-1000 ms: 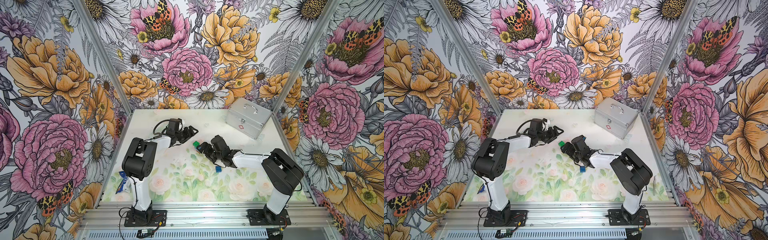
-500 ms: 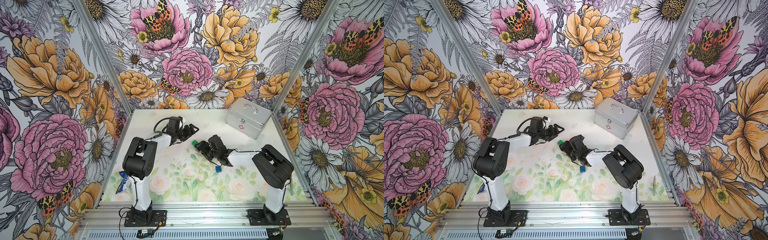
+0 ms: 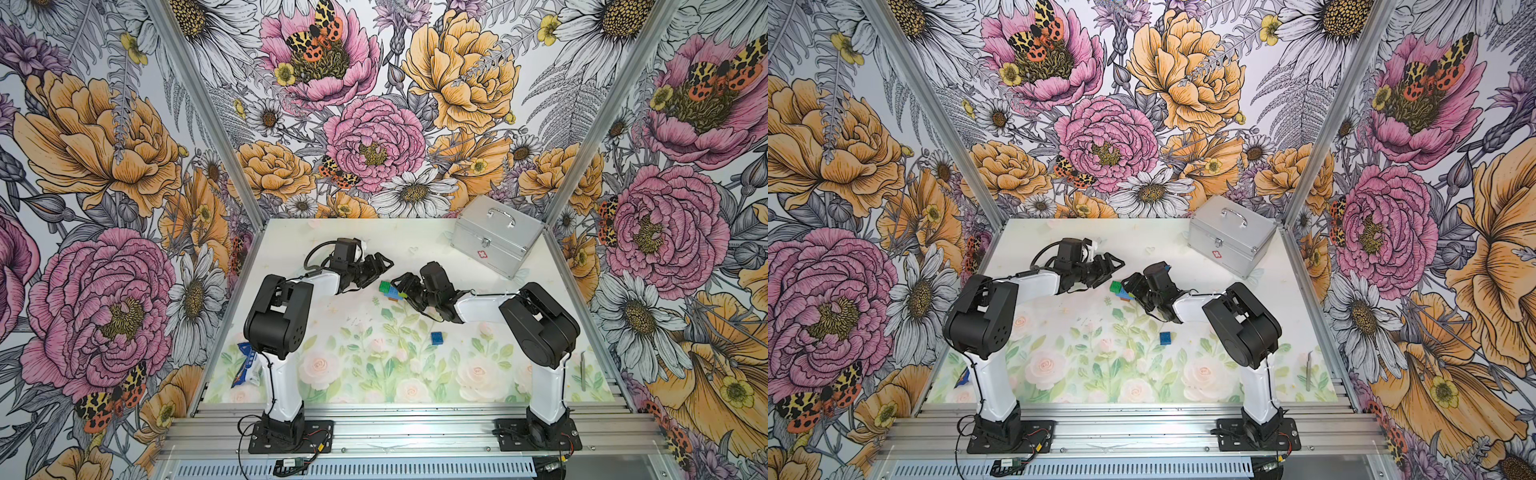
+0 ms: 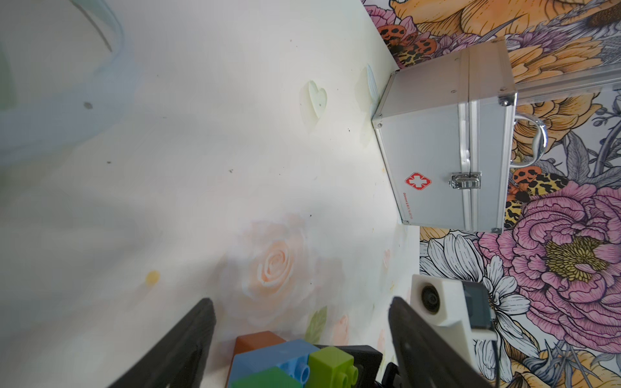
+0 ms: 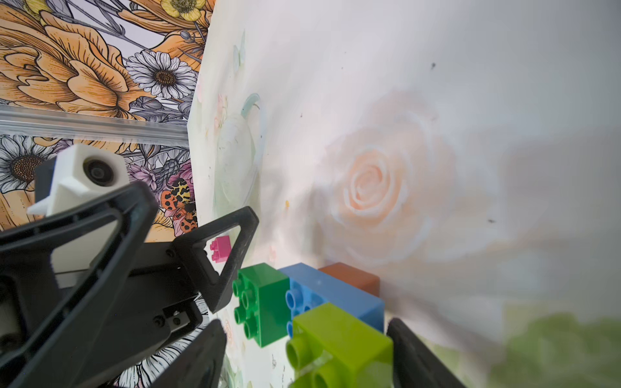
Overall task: Assemble the letter v with lego
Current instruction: Adjust the lego brick at the center of the board.
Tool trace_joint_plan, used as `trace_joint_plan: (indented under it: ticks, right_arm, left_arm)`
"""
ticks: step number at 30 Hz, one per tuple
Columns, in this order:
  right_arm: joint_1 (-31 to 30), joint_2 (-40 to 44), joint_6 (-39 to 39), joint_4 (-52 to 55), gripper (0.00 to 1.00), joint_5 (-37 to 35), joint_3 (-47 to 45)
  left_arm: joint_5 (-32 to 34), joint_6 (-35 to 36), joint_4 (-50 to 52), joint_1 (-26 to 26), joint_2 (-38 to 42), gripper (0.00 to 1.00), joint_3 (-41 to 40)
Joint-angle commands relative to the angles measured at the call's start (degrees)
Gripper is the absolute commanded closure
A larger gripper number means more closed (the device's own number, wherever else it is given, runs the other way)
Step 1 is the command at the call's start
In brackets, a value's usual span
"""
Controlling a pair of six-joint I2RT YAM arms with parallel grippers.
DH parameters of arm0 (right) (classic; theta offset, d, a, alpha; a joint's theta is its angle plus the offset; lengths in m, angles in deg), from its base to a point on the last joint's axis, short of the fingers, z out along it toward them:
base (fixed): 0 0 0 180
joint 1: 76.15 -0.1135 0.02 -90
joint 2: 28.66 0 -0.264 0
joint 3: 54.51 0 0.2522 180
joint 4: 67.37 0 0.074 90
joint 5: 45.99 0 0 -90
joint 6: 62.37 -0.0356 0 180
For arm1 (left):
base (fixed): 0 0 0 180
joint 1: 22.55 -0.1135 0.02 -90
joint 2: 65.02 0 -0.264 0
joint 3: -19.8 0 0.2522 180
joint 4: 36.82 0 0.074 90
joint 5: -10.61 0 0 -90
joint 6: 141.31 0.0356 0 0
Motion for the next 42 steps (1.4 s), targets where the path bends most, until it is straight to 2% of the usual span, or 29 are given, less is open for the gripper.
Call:
trace_joint_plan:
  ticks: [1,6,8,16,20,22,29,38,42]
  right_arm:
    - [0.84,-0.6,1.64,-1.48,0.22,1.34,1.05]
    - [0.86,0.01,-0.39,-7.49,0.24,1.75,-2.6]
    - [0.86,-0.06,-1.13,-9.9,0.31,2.01,-3.7]
    - [0.71,-0.85,-3.7,-15.24,0.23,1.04,-7.19]
    - [0.77,-3.63,-6.63,-21.59,0.32,1.94,-7.62]
    - [0.6,-4.92,-7.52,-24.77,0.32,2.21,-7.15]
    - [0.24,-5.98,-7.92,-23.85,0.29,1.28,-6.57]
    - [0.02,-8.24,-8.47,-24.51,0.37,1.72,-4.61]
    - [-0.11,-9.07,-8.81,-24.75,0.44,1.66,-4.15]
  left_arm:
    - [-0.35,1.11,0.32,-0.76,3.19,0.17,-1.62]
    - [-0.06,1.32,0.32,-0.86,4.53,0.17,-2.92]
    - [-0.16,1.45,0.32,-0.9,4.77,0.18,-3.31]
    - [-0.22,1.19,-0.44,-0.97,5.44,0.22,-6.13]
    - [0.15,0.99,-1.06,-0.81,5.44,0.24,-7.18]
    - [0.45,0.8,-1.26,-0.84,5.36,0.26,-7.44]
    - [0.95,0.17,-2.2,-0.1,5.08,0.28,-8.06]
    - [1.04,-0.93,-3.56,0.07,5.42,0.32,-9.57]
    - [1.08,-1.27,-3.92,0.26,5.17,0.33,-9.8]
